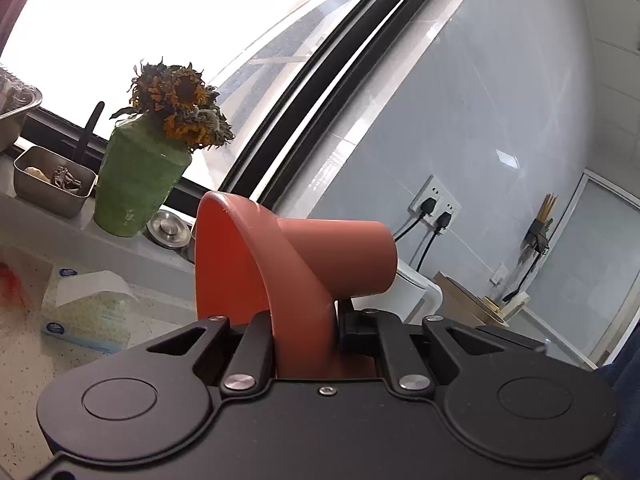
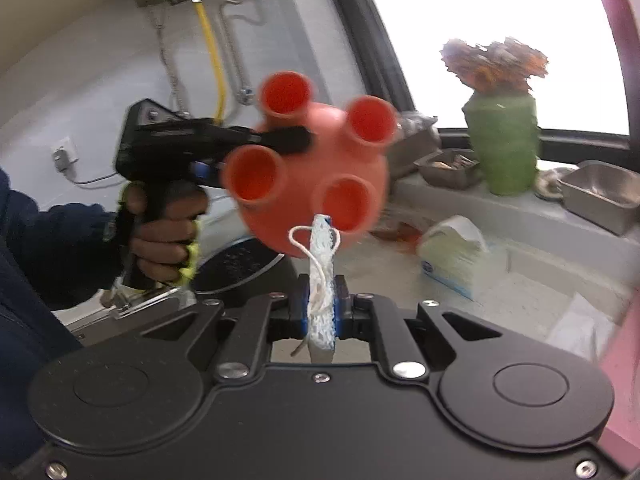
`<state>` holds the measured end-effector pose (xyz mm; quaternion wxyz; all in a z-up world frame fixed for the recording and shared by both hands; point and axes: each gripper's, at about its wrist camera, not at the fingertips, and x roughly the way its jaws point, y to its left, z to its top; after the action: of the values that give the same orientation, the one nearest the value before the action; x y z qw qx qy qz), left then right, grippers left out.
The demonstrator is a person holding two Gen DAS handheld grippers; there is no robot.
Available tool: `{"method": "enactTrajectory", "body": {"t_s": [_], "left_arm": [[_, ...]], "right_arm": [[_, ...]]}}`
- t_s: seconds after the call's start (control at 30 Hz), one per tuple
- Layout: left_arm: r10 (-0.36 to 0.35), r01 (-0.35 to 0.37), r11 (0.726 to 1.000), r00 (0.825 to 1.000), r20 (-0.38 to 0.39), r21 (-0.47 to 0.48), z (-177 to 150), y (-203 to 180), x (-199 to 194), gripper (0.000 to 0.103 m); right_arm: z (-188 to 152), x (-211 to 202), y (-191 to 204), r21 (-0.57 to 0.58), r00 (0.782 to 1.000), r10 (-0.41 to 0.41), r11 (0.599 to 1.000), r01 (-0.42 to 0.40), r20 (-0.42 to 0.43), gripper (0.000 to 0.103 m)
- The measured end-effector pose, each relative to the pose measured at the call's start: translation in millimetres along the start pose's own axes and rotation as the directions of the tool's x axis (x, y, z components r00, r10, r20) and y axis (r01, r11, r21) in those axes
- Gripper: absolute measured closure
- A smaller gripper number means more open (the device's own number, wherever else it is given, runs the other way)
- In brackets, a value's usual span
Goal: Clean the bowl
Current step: 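Raise the upturned orange bowl with the left gripper while the right gripper brings the sponge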
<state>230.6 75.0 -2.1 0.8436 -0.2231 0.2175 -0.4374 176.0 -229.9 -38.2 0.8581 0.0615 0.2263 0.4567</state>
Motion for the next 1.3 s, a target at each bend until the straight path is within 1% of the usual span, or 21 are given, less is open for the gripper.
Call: {"method": "enactTrajectory", "body": {"t_s": [0.17,0.33,0.5,0.73,0.8,0.83,0.9,0.97,1.07,1.2,1.3], "left_arm": [[0.035,-0.035,0.999,0.999,-0.001,-0.014,-5,6,1,0.092],[0.062,-0.062,0.997,0.998,-0.006,-0.035,-14,14,1,0.092],[0.085,-0.086,0.996,0.995,-0.043,-0.030,-24,20,1,0.092],[0.093,-0.097,0.995,0.992,-0.083,-0.040,-41,24,-2,0.092],[0.092,-0.095,0.995,0.991,-0.095,-0.028,-44,21,0,0.092],[0.089,-0.089,0.996,0.990,-0.110,-0.001,-46,17,2,0.092],[0.080,-0.078,0.997,0.989,-0.128,0.027,-49,11,5,0.092],[0.071,-0.064,0.996,0.987,-0.146,0.056,-51,5,8,0.092],[0.063,-0.049,0.995,0.984,-0.165,0.087,-55,-2,10,0.092],[0.076,-0.060,0.993,0.983,-0.168,0.099,-61,-4,7,0.092],[0.091,-0.076,0.992,0.982,-0.163,0.096,-63,-5,1,0.092]], "right_arm": [[11,-1,18,-0.035,0.998,0.046,0.998,-0.045,0.033,0.091],[20,-7,39,-0.076,0.996,0.078,0.994,-0.074,0.053,0.091],[30,-17,49,-0.096,0.992,0.100,0.991,-0.092,0.082,0.091],[60,-45,46,-0.076,0.974,0.127,0.990,-0.115,0.187,0.091],[69,-51,45,-0.083,0.964,0.143,0.988,-0.127,0.223,0.091],[71,-50,45,-0.090,0.963,0.145,0.988,-0.127,0.229,0.091],[76,-45,46,-0.111,0.960,0.150,0.986,-0.127,0.236,0.091],[81,-30,44,-0.131,0.960,0.153,0.983,-0.125,0.234,0.091],[84,-12,39,-0.130,0.963,0.157,0.983,-0.130,0.221,0.091],[83,10,26,-0.118,0.970,0.129,0.987,-0.106,0.208,0.091],[82,18,12,-0.069,0.969,0.121,0.992,-0.108,0.217,0.090]]}}
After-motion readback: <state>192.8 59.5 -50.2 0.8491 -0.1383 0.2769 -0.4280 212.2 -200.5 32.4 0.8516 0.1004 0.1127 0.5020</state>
